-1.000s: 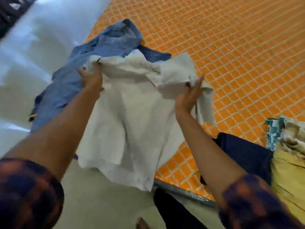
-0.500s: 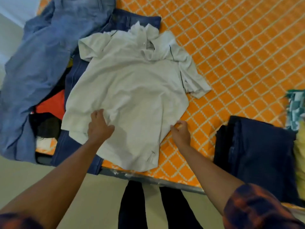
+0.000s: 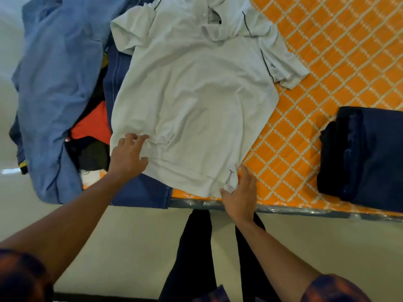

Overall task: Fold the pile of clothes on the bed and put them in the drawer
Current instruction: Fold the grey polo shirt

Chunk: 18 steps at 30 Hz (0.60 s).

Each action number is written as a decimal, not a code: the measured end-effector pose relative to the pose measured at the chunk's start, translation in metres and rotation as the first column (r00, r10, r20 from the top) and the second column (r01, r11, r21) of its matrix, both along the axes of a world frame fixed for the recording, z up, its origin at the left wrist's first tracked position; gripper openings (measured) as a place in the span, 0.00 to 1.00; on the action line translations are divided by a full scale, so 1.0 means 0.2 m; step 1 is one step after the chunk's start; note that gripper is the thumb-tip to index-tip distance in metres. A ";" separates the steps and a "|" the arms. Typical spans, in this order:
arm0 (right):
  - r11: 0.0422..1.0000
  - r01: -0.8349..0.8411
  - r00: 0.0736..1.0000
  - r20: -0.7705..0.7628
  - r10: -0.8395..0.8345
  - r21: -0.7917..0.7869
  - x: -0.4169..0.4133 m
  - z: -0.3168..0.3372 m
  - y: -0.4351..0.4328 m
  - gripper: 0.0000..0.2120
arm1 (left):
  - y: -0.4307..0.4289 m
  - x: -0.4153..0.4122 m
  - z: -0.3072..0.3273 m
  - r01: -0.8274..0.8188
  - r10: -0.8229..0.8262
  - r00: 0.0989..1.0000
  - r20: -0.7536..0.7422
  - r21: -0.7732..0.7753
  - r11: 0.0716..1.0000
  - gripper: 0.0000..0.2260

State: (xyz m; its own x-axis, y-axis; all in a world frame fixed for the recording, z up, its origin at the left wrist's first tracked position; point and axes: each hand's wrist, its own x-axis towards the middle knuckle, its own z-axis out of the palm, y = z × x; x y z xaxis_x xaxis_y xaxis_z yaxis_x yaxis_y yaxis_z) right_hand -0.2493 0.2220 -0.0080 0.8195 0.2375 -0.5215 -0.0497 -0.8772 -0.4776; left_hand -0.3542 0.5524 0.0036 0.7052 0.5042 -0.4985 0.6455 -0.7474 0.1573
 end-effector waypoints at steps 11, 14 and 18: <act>0.980 -0.195 0.970 0.138 0.199 -0.042 0.21 -0.07 0.15 0.22 | 0.17 0.01 -0.03 -0.026 0.006 0.992 0.126 0.153 0.988 0.15; 0.939 -0.337 0.909 0.234 0.344 -0.071 0.18 -0.06 0.07 0.20 | 0.26 -0.06 0.02 -0.096 0.067 0.982 0.179 0.159 0.983 0.16; 0.913 -0.381 0.908 0.127 0.399 -0.143 0.05 -0.10 -0.10 0.25 | 0.38 -0.20 0.08 -0.017 -0.029 0.977 0.212 0.212 0.977 0.15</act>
